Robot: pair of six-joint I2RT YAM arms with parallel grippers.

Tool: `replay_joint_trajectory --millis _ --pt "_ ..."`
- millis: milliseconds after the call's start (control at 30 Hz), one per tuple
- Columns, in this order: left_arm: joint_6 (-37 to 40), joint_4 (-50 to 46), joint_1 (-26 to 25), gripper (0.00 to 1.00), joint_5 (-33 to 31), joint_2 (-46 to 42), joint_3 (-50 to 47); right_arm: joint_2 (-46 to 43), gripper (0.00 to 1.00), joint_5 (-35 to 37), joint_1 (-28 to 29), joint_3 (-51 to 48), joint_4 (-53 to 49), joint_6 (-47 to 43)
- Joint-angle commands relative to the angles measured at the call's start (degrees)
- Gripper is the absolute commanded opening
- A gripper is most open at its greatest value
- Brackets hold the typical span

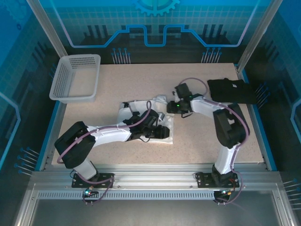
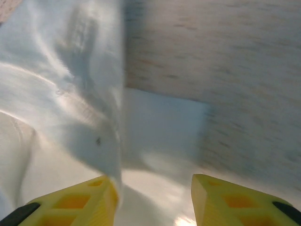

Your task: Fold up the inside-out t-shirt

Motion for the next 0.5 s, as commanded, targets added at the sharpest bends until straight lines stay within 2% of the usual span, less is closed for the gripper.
replay_joint_trajectory --millis 0,133,200,333,467 --pt "6.4 2.2 -0.8 0.50 3.1 -1.5 1.4 -5.8 0.47 -8.4 -4.3 -4.8 3.3 -0.8" --pt "12.1 -0.2 0.0 0.60 1.7 -9.3 -0.9 -12.5 0.53 -10.0 -5.9 -7.3 2.6 -3.4" --pt "12.3 -1.6 2.5 0.64 -0.6 -14.0 -3.0 -14.7 0.55 -11.4 -5.1 -8.4 4.3 -2.5" --pt "6.8 -6.2 12.5 0.65 -2.2 -17.8 -4.6 -12.5 0.59 -9.0 0.5 -5.8 5.6 -1.0" --pt "3.5 -10.6 22.4 0.66 -2.3 -17.7 -4.8 -4.9 0.60 -1.5 3.7 1.3 2.0 -0.2"
